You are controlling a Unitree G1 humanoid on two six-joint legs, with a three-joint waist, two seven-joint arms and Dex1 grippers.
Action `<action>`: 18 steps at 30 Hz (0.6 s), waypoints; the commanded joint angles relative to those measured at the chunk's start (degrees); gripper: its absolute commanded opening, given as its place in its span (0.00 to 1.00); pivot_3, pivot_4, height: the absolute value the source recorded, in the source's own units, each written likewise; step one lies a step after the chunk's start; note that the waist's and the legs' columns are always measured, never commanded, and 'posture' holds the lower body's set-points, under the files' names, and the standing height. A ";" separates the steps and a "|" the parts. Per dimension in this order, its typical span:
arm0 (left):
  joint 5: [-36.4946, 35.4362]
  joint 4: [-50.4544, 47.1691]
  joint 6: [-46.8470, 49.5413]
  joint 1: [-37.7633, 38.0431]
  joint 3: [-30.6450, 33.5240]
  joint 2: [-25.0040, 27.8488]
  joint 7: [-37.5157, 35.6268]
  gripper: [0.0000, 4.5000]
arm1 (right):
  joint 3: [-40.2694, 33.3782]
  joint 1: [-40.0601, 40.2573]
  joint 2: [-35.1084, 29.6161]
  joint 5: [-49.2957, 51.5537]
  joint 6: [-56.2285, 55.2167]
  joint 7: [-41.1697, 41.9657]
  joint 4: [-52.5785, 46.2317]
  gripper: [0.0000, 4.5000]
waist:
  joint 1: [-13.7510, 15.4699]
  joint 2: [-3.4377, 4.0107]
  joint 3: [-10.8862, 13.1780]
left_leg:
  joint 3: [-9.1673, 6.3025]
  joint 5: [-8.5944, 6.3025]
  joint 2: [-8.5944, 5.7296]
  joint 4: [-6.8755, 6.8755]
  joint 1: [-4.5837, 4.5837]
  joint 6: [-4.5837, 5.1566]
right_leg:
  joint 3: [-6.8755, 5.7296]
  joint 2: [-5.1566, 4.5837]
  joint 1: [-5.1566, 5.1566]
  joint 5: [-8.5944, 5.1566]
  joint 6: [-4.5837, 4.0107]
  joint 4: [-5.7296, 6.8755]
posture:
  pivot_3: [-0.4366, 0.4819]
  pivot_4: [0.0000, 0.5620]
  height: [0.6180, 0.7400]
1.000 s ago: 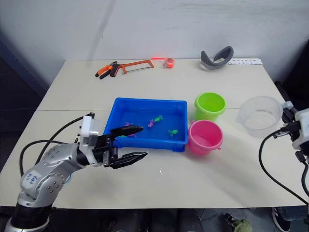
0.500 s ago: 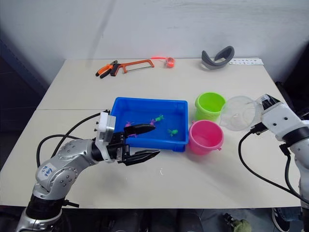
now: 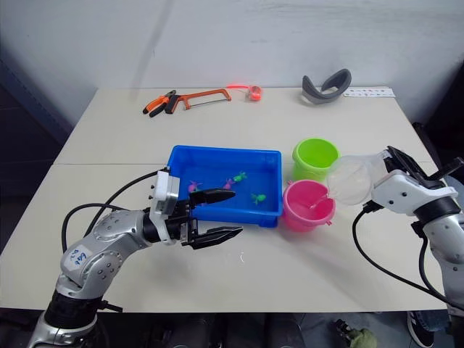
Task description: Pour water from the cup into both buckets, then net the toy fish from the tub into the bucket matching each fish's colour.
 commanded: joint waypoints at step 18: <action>4.87 -0.09 -3.64 -0.69 -0.73 -0.18 0.81 1.00 | 2.46 -5.16 -2.62 -8.47 -6.16 -5.09 1.79 0.01 | -0.08 -0.01 0.00 | -0.01 0.05 -0.01 0.00 0.01 -0.01 | 0.00 0.00 0.00 0.00 0.00 0.04 | 0.48 0.27 1.00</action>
